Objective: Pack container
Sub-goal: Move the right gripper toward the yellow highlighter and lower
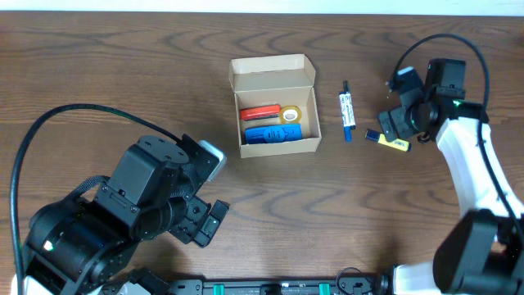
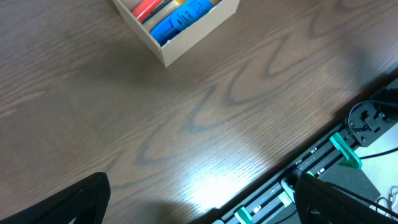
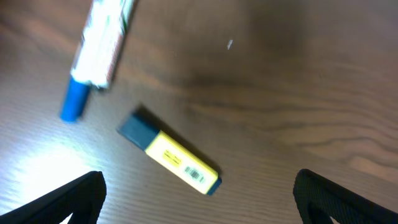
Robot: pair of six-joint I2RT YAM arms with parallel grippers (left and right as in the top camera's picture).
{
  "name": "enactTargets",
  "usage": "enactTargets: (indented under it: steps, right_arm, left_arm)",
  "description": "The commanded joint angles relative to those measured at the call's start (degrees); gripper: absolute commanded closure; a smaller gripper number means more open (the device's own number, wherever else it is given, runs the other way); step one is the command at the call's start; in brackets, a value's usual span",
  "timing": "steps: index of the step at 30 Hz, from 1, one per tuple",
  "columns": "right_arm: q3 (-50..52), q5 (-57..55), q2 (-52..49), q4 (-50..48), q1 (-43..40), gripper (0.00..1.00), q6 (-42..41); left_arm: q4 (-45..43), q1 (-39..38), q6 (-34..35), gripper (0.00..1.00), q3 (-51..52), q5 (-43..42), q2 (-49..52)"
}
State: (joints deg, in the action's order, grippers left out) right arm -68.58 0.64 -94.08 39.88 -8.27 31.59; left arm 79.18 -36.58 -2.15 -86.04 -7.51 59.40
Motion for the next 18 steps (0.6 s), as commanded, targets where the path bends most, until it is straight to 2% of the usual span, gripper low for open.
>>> enactTargets:
  steps: [1,7,11,18]
  right_arm:
    - [-1.11,0.07,-3.43,0.31,-1.51,0.01,8.66]
    - [-1.11,2.86,-8.17,-1.11,-3.13,0.01,10.91]
    - [-1.11,3.04,-10.95,-1.81,-3.43,0.05,10.91]
    - [-1.11,4.59,-14.82,-3.5,-3.43,0.05,10.91]
  left_arm:
    - [0.15,0.17,0.02,0.05,0.11,0.2,-0.26]
    - [0.17,0.17,0.0,0.05,0.11,0.2,-0.26]
    - [0.15,0.17,0.02,0.05,0.13,0.2,-0.26]
    - [0.15,0.17,0.02,0.05,0.11,0.2,-0.26]
